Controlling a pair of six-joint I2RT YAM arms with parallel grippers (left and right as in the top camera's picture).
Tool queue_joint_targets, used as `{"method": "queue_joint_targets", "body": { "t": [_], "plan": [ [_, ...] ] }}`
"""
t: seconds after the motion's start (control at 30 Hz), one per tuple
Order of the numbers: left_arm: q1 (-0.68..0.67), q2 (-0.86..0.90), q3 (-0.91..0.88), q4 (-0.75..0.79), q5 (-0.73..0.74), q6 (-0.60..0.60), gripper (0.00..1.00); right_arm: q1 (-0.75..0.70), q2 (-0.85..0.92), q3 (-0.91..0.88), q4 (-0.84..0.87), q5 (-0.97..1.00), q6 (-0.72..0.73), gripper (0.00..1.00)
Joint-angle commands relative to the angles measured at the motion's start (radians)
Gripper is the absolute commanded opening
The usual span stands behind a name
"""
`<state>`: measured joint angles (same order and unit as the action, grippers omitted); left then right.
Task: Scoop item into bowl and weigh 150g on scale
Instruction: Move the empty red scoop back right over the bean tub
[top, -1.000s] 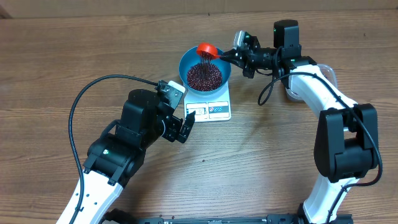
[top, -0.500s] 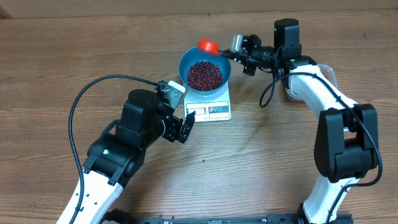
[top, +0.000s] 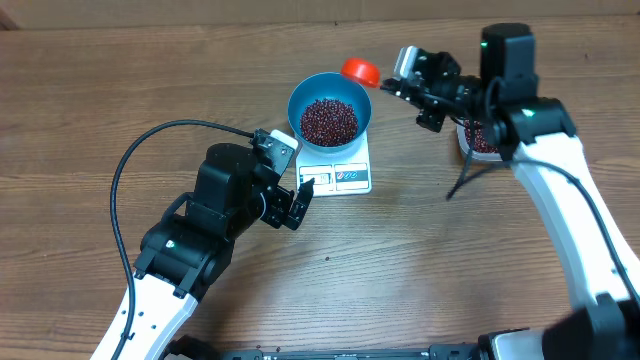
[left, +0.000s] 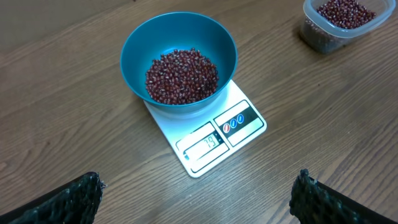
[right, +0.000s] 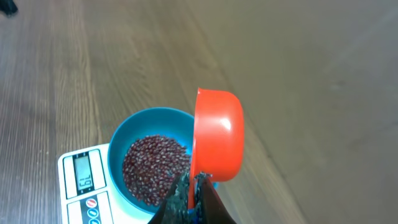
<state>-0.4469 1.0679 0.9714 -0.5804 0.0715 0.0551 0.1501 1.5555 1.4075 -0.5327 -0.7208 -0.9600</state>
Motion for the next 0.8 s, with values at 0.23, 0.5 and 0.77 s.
{"method": "queue_joint_targets", "body": {
  "t": [0.23, 0.5, 0.77],
  "plan": [
    [0.002, 0.006, 0.021, 0.001, 0.006, -0.010, 0.99, -0.006, -0.068, 0.007, -0.100, 0.546, 0.296, 0.04],
    [0.002, 0.006, 0.021, 0.001, 0.006, -0.010, 1.00, -0.062, -0.067, 0.007, -0.196, 0.823, 0.521, 0.04],
    [0.002, 0.006, 0.021, 0.001, 0.006, -0.010, 0.99, -0.161, -0.061, 0.007, -0.337, 0.800, 0.553, 0.04]
  ]
}}
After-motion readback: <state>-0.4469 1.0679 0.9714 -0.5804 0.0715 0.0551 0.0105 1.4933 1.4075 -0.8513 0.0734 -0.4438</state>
